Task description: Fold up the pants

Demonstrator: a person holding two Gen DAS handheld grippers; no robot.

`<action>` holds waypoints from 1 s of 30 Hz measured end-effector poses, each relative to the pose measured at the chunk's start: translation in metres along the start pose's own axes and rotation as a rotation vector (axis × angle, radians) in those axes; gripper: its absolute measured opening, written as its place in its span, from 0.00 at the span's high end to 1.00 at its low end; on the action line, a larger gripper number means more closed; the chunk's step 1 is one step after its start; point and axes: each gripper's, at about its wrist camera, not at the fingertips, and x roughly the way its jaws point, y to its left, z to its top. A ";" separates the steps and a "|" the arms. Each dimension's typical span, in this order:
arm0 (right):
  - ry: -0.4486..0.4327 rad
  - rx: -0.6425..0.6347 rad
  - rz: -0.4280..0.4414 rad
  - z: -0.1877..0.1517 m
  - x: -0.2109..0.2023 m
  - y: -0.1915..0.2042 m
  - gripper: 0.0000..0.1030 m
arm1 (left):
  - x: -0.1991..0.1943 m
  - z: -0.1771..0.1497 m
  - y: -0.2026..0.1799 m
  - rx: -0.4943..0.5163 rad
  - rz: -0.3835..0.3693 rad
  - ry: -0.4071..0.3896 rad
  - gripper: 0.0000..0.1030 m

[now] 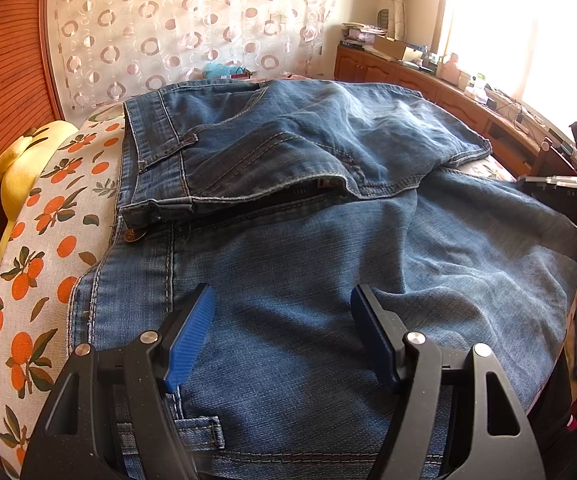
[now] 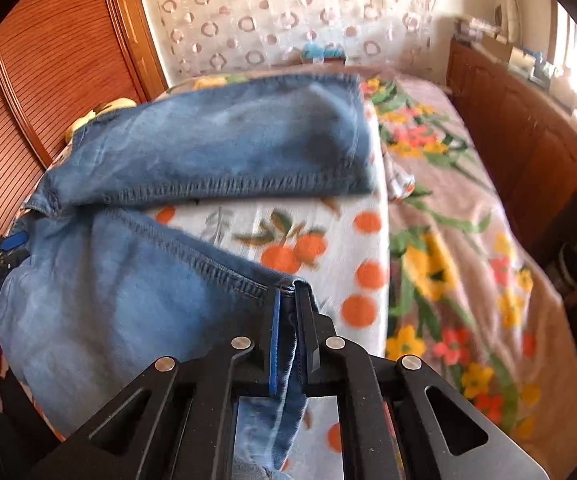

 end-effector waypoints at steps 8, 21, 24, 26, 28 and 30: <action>-0.096 0.034 -0.077 0.046 -0.016 -0.021 0.95 | 0.001 0.001 -0.002 0.008 0.003 0.005 0.31; -0.036 0.088 -0.111 -0.007 0.006 -0.012 0.79 | -0.030 -0.005 0.004 -0.026 0.039 -0.052 0.27; -0.071 0.086 -0.082 -0.027 -0.015 -0.004 0.75 | -0.051 -0.009 0.010 -0.019 0.089 -0.086 0.26; -0.084 0.075 -0.078 -0.043 -0.025 0.001 0.74 | -0.061 -0.015 0.014 -0.012 0.113 -0.084 0.26; -0.088 0.063 -0.078 -0.059 -0.033 0.008 0.72 | -0.071 -0.023 0.021 -0.024 0.129 -0.085 0.26; -0.106 0.064 -0.101 -0.074 -0.041 0.013 0.71 | -0.082 -0.031 0.027 -0.046 0.140 -0.092 0.26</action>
